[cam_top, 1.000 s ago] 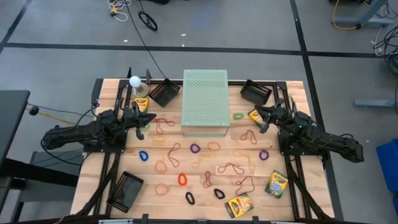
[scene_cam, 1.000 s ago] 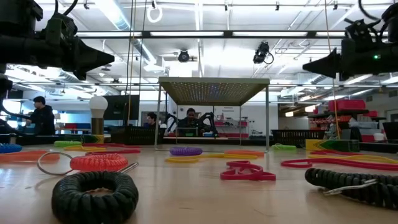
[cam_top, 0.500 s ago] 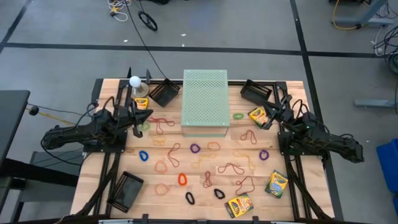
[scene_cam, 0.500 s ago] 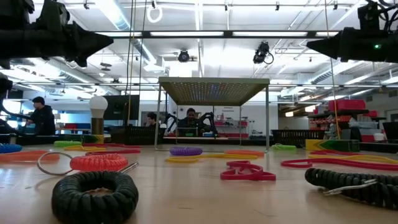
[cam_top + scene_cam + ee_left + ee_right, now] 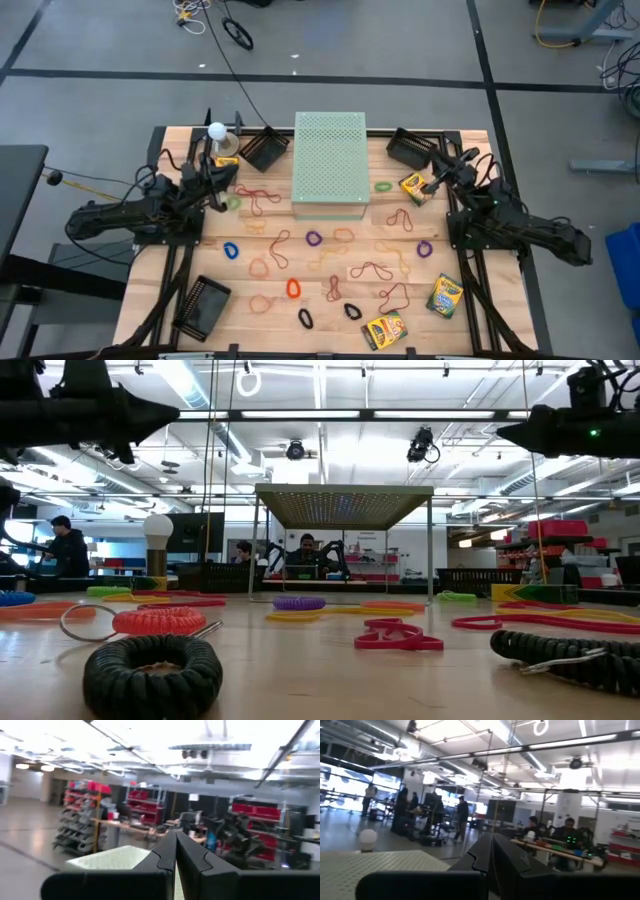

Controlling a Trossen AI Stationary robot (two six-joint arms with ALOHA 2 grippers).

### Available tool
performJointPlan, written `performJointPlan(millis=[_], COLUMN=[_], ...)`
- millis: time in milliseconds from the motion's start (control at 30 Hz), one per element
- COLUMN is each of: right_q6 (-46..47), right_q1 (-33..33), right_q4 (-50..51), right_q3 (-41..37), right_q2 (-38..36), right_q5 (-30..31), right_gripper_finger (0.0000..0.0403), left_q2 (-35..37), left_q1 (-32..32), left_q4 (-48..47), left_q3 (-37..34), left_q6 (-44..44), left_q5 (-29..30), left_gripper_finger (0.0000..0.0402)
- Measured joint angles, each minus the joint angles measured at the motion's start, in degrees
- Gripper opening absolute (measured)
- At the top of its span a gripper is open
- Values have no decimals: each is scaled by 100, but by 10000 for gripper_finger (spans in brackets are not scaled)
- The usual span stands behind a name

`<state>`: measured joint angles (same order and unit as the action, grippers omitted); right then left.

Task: Pick & Place Office Desk Supplies
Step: Put the top left black bin on the shelf

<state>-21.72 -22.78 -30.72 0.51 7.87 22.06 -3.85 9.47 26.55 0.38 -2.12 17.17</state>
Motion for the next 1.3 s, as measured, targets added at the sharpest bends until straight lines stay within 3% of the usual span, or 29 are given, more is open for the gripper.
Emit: performJointPlan(millis=[133, 200, 367, 467, 600, 833, 1067, 1300], right_q6=[247, 457, 909, 1154, 1248, 1248, 1246, 1236], right_q1=[-288, -430, -728, -828, -866, -866, -866, -866], right_q4=[-127, -301, -291, -242, -225, -261, -341, -341], right_q3=[-2, -1, 219, 384, 546, 699, 702, 702], right_q2=[402, 634, 1243, 1640, 2126, 2647, 2776, 2776], right_q5=[-20, -97, -133, -138, -149, -153, -151, -151], right_gripper_finger=[23, 12, 6, 4, 3, 2, 1, 1], left_q2=[-278, -523, -1319, -1888, -2761, -4569, -6466, -7805], left_q1=[0, 26, 343, 715, 1403, 2815, 3702, 3600], left_q4=[826, 783, -599, -1849, -3309, -4542, -4944, -5595], left_q3=[0, 109, 811, 1516, 2527, 3601, 4451, 5143], left_q6=[-58, -236, -430, -447, -455, -312, 215, 740], left_q5=[113, 260, 892, 916, 377, -1498, -2103, -2129], left_gripper_finger=[13, 14, 13, 6, 5, 11, 64, 121])
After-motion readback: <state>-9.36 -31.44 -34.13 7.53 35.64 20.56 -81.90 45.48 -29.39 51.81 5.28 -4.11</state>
